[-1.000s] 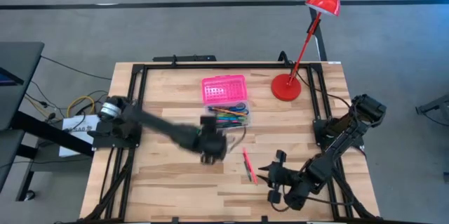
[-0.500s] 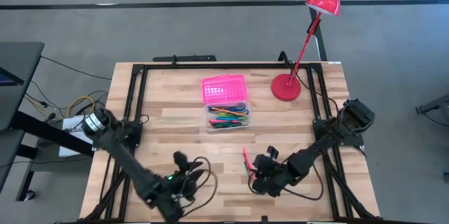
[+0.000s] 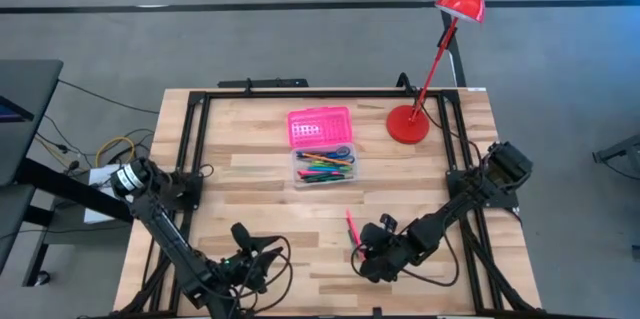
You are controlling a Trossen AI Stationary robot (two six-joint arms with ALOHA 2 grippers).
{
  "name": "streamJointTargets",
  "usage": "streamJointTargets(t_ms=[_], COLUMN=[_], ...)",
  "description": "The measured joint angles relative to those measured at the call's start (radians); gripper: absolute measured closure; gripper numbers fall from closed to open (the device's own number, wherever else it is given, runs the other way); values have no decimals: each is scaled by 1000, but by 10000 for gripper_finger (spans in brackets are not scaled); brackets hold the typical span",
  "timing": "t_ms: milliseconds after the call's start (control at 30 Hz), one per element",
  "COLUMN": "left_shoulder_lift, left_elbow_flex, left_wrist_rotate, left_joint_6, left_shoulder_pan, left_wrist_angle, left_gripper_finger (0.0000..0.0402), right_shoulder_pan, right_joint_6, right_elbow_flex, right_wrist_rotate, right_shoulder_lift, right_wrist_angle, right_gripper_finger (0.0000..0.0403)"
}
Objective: Pick & place school supplies into a supply box
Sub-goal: Put the pink pencil into the pink supply box
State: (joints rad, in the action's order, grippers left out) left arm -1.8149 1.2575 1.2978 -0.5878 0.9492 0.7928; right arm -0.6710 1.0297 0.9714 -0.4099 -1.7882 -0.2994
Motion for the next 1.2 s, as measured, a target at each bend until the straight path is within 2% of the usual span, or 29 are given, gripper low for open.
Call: streamJointTargets(t_ms=[200, 767, 1000, 1200], left_shoulder_lift=[0, 0, 0, 0], left_elbow_flex=[0, 0, 0, 0], left_wrist_rotate=[1, -3, -10, -9], left_joint_6=[-10, -26, -33, -47], left_shoulder_pan=[-2, -7, -7, -9], left_wrist_angle=[7, 7, 7, 22], left_gripper_finger=[251, 251, 251, 251], right_shoulder_pan=[-17, -37, -62, -68], right_joint_6=[73, 50, 24, 17], right_elbow_flex=[0, 0, 30, 69], right_wrist_rotate=[-10, -96, -118, -121], right_shoulder_lift=[0, 0, -90, -147], right_wrist_angle=[-45, -10, 24, -38], right_gripper_finger=[296, 296, 296, 296])
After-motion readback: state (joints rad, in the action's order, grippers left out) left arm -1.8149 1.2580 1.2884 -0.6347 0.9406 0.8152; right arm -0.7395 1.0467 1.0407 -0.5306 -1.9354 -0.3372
